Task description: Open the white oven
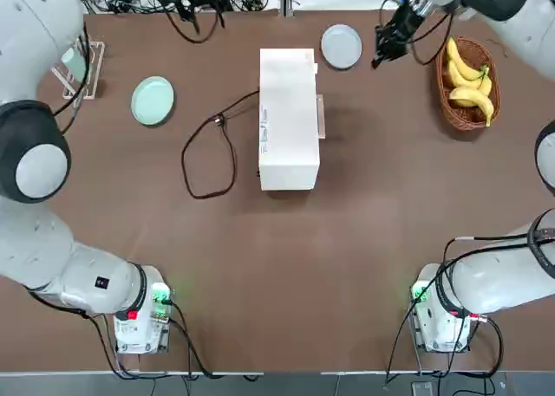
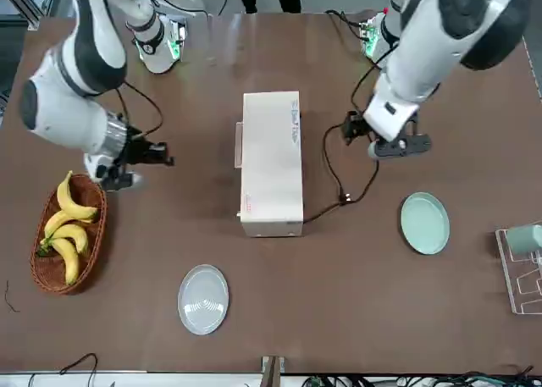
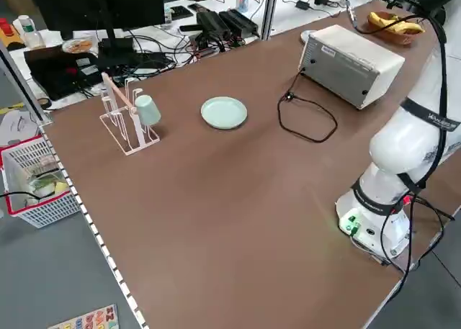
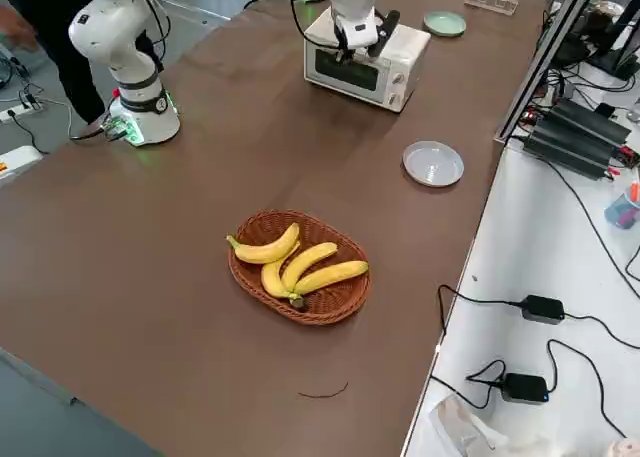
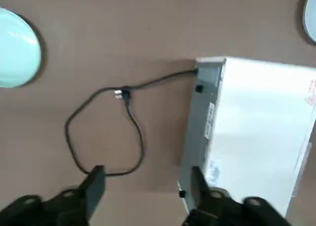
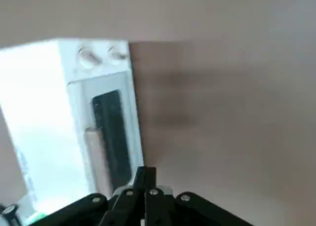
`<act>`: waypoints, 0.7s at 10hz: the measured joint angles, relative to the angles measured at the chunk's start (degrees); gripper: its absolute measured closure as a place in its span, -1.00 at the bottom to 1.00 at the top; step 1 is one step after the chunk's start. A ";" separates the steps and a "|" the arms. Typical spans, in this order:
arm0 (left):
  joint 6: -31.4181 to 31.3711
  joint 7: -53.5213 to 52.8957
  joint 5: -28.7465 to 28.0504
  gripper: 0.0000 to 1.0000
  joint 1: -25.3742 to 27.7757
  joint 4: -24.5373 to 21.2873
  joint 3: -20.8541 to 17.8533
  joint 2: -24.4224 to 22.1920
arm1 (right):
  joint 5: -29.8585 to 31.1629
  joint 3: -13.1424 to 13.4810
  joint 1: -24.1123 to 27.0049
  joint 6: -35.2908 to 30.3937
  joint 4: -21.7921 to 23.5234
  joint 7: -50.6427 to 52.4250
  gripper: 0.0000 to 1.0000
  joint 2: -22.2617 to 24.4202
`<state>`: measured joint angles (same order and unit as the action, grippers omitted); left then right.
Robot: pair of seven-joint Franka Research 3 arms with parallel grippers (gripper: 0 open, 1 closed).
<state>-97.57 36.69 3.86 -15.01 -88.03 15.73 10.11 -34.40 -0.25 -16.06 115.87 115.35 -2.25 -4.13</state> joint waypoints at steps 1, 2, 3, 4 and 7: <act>-1.01 2.93 -1.15 -0.02 -2.51 -0.21 0.01 1.24 | -3.06 -2.81 -1.87 6.17 3.10 -0.02 0.98 -0.03; -1.81 5.53 -2.38 0.25 -5.16 -0.30 0.05 2.83 | -4.62 -5.05 -3.43 10.47 5.50 -0.33 0.96 -0.04; -3.35 8.01 -3.12 0.52 -7.67 -0.34 0.06 4.75 | -5.12 -6.09 -4.30 12.05 6.72 -0.41 0.96 -0.06; -5.42 10.73 -3.26 0.85 -9.52 -0.36 0.07 6.59 | -5.20 -6.30 -4.87 12.81 7.34 -0.41 0.96 -0.06; -11.96 18.45 -5.22 0.98 -14.15 -0.52 0.07 12.18 | -5.22 -6.37 -6.43 15.51 9.18 -0.40 0.96 -0.28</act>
<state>-109.53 55.14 -1.36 -29.16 -88.55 15.80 22.28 -39.63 -6.62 -22.49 131.38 124.53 -2.65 -4.41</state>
